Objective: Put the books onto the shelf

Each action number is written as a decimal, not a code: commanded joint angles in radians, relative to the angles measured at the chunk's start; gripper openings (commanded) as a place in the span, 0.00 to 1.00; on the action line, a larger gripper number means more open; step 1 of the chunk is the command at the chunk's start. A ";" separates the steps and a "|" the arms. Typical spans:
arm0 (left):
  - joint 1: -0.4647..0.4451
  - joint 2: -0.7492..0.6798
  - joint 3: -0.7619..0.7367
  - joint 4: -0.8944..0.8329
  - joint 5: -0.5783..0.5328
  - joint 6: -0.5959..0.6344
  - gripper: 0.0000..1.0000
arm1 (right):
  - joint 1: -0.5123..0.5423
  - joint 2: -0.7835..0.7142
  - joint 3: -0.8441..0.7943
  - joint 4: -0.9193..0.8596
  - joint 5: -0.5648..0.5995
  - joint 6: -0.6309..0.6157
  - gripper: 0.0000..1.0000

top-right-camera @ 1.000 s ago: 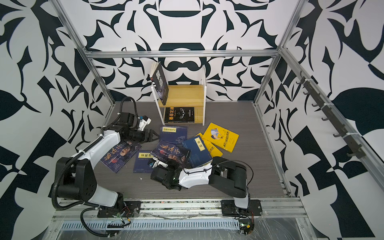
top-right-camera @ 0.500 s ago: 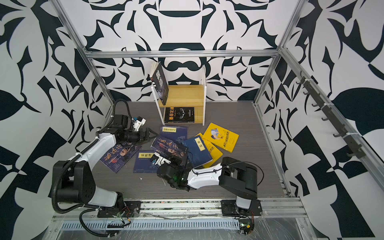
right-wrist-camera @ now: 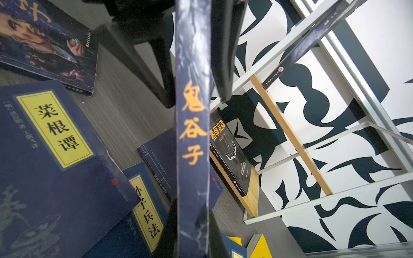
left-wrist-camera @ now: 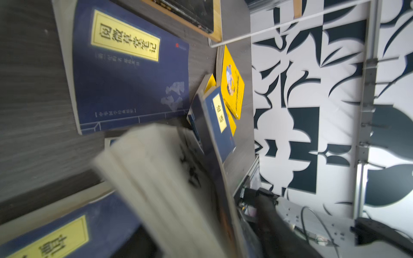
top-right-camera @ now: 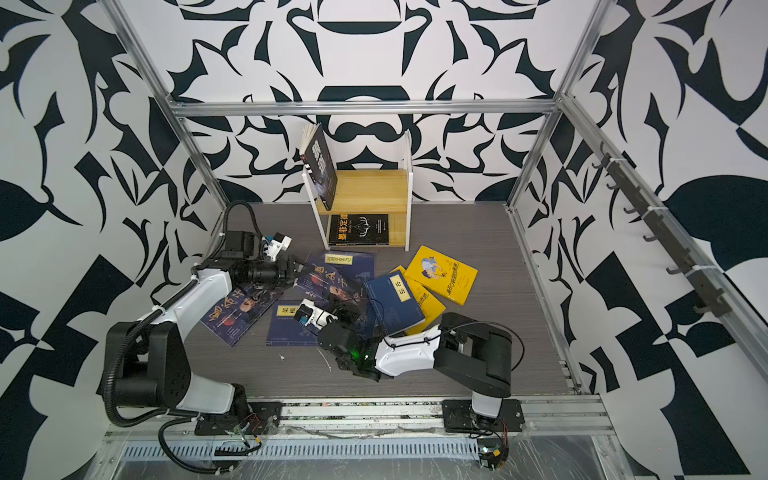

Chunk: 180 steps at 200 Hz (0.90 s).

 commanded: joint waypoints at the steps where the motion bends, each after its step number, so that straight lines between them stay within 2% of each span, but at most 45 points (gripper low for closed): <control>1: 0.005 -0.002 -0.004 0.033 0.023 -0.029 0.34 | -0.001 -0.012 0.036 0.144 0.012 -0.038 0.00; 24: 0.007 -0.007 -0.002 0.035 0.013 -0.036 0.01 | 0.000 0.001 0.041 0.149 0.017 -0.023 0.00; 30: 0.007 -0.008 -0.001 0.034 0.013 -0.037 0.00 | -0.001 0.004 0.042 0.149 0.022 -0.015 0.00; 40: 0.008 -0.011 0.000 0.034 0.012 -0.040 0.00 | -0.001 0.010 0.046 0.151 0.034 0.002 0.14; 56: 0.010 -0.017 0.002 0.035 0.013 -0.049 0.00 | 0.000 0.021 0.048 0.170 0.068 0.025 0.47; 63: 0.011 -0.021 0.002 0.037 0.012 -0.054 0.00 | -0.001 0.030 0.052 0.193 0.093 0.031 0.59; 76: 0.015 -0.028 0.001 0.042 0.008 -0.065 0.00 | -0.001 0.053 0.064 0.254 0.147 0.028 0.72; 91: 0.021 -0.036 0.001 0.052 0.005 -0.086 0.00 | -0.004 0.090 0.089 0.346 0.216 0.004 0.79; 110: 0.025 -0.045 0.002 0.060 0.008 -0.105 0.00 | -0.006 0.165 0.141 0.505 0.302 -0.098 0.83; 126: 0.027 -0.052 0.001 0.063 0.009 -0.115 0.00 | -0.006 0.219 0.179 0.587 0.320 -0.191 0.81; 150: 0.028 -0.059 0.001 0.065 0.015 -0.123 0.00 | -0.018 0.221 0.198 0.515 0.291 -0.125 0.78; 180: 0.031 -0.066 0.001 0.066 0.016 -0.124 0.00 | -0.050 0.197 0.216 0.384 0.254 -0.035 0.65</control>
